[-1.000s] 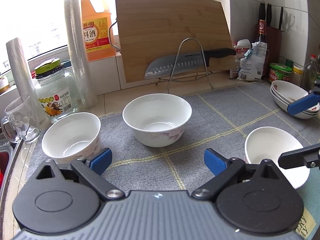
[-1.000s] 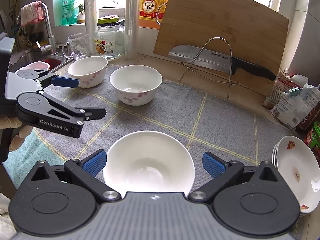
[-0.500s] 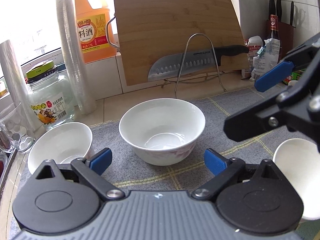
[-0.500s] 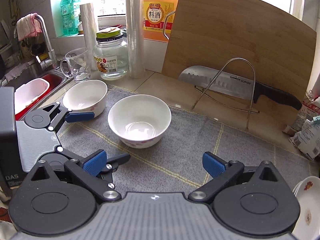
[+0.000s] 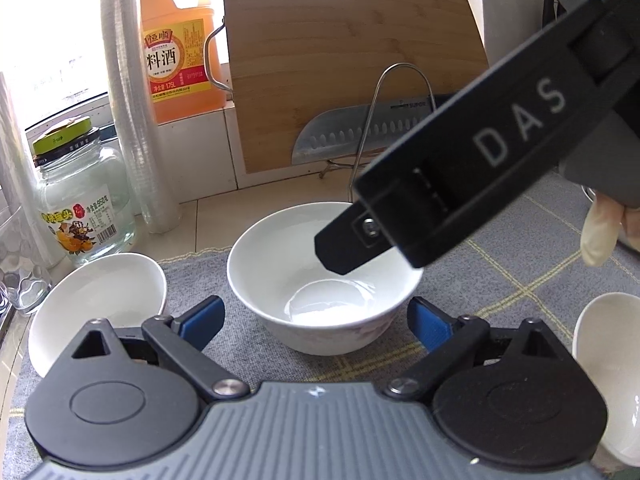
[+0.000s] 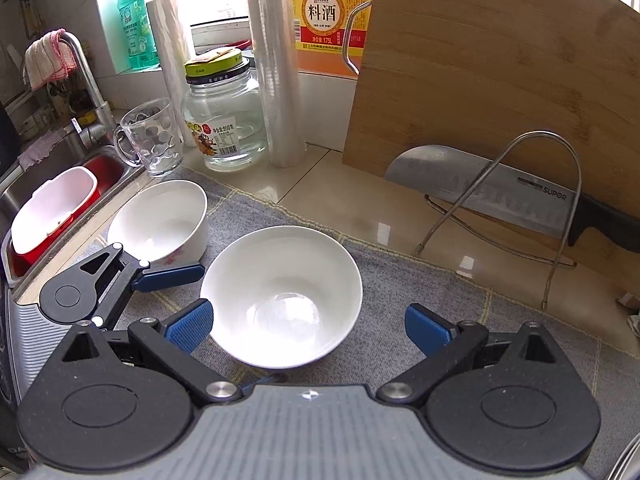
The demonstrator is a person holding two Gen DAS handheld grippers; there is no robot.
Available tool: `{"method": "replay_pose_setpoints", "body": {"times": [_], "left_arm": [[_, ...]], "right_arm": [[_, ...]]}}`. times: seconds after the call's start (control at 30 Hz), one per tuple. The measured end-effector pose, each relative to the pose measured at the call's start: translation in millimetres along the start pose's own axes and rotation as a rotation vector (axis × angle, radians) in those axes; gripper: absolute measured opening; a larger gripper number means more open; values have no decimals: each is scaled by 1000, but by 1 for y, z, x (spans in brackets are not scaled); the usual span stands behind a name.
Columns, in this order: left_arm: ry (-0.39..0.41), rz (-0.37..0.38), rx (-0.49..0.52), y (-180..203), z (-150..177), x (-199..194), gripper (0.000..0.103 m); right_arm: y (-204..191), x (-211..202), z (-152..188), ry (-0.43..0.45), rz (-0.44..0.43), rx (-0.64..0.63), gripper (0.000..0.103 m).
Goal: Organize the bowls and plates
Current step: 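Move the right gripper to the bowl and close on its rim, then lift the bowl with the right gripper over another patterned bowl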
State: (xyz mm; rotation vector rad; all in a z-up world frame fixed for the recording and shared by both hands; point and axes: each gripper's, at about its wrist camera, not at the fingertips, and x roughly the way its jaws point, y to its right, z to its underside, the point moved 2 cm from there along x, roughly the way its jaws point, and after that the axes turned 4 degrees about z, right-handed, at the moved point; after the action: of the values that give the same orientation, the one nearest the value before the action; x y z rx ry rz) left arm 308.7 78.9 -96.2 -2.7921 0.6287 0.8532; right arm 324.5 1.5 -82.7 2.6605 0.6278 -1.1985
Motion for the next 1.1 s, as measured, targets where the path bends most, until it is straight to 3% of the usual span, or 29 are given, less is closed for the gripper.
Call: {"method": "replay_pose_setpoints", "body": {"times": [0.37, 0.7, 1.1], "left_arm": [[0, 32, -29, -5, -1, 0, 93], [-2, 42, -38, -7, -2, 1, 92], [-8, 50, -27, -5, -4, 1, 90]], "right_arm": [[1, 30, -16, -26, -40, -23, 101], [-2, 48, -23, -55, -70, -45, 82], [-1, 50, -23, -68, -91, -54, 81]]}}
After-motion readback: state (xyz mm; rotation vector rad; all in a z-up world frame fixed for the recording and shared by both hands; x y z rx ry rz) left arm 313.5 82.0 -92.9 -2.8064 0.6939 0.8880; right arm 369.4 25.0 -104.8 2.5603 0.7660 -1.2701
